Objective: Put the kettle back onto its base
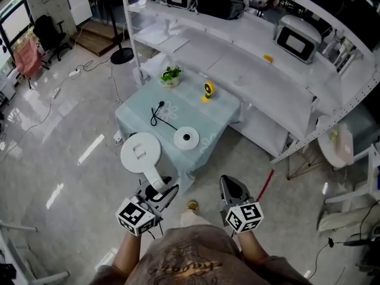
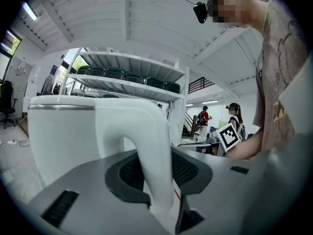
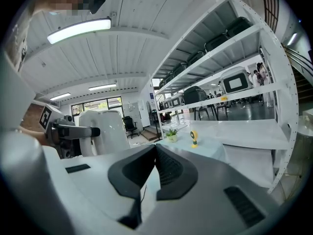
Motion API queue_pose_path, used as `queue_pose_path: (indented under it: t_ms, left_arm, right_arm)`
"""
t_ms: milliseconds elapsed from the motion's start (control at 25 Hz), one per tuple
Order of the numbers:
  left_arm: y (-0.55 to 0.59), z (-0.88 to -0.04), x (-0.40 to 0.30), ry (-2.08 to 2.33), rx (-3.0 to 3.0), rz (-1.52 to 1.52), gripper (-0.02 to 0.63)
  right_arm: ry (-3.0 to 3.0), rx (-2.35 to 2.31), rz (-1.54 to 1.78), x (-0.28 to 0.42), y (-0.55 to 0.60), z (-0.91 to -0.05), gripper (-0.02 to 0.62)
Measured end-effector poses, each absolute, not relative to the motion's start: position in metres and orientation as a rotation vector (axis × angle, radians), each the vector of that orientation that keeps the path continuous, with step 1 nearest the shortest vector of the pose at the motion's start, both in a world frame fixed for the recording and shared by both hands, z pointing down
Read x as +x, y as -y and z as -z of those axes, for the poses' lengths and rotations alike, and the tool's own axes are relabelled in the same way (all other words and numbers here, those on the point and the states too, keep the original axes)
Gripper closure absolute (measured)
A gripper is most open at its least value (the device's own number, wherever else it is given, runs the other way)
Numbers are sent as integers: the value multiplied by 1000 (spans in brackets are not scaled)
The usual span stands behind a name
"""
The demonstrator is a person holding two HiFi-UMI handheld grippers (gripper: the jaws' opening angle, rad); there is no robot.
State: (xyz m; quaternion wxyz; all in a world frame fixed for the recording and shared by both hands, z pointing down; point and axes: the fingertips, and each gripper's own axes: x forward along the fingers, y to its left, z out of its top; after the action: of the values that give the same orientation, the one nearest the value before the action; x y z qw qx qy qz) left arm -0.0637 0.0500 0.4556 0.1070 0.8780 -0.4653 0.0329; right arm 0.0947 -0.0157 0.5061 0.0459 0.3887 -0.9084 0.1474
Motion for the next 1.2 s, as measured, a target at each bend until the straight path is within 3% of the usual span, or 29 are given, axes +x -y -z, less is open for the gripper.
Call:
queue_pose_path:
  t_ms: [480, 1200]
  left_arm:
    - [39, -457, -70, 1311, 2644, -117, 466]
    - [114, -477, -90, 1004, 2759, -185, 465]
  right_arm:
    - [2771, 1177, -442, 81, 98, -504, 600]
    - [2629, 1471, -478, 60, 125, -501, 600]
